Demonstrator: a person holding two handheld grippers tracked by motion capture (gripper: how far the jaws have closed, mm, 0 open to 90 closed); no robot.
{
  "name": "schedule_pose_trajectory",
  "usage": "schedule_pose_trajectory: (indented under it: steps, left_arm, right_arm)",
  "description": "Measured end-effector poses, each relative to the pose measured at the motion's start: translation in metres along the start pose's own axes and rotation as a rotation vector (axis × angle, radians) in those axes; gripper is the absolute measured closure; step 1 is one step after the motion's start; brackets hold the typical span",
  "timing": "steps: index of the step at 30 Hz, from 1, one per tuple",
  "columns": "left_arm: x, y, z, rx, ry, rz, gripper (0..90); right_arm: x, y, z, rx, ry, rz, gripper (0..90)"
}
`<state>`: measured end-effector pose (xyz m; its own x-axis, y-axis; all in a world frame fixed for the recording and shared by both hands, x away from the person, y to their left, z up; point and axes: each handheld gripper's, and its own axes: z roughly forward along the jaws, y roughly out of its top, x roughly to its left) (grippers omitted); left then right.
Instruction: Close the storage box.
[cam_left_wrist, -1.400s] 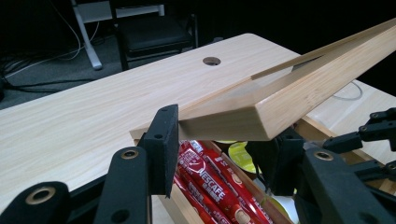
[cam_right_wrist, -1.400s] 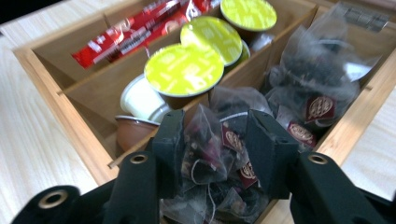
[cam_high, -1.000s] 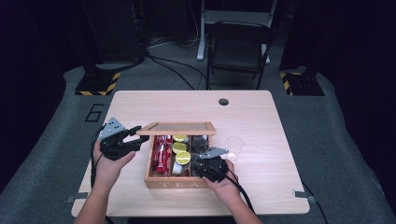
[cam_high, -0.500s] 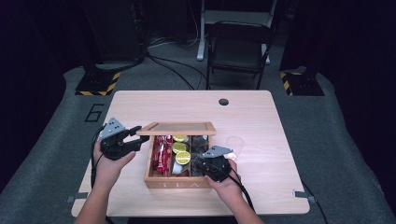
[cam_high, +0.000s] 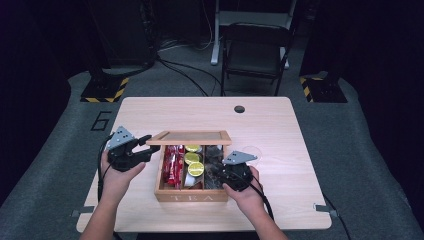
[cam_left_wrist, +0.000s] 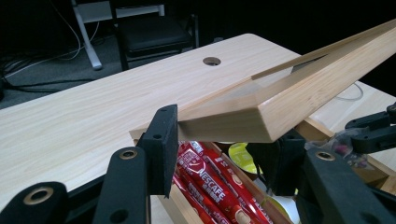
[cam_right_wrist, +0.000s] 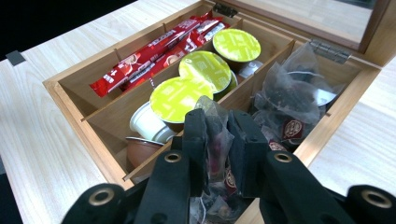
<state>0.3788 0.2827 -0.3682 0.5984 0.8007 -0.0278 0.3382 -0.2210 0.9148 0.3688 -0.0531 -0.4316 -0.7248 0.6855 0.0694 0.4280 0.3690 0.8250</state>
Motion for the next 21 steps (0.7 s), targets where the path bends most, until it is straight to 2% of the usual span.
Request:
schedule_pose_trajectory:
  steps: [13, 21]
  left_arm:
    - [0.000, 0.000, 0.001, -0.005, 0.006, 0.001, 53.0]
    - [-0.001, 0.000, 0.001, -0.003, 0.007, 0.003, 52.9]
  right_arm:
    - [-0.006, 0.010, -0.013, -0.013, -0.016, -0.016, 77.6]
    - [-0.015, 0.011, -0.021, -0.027, -0.030, 0.008, 77.6]
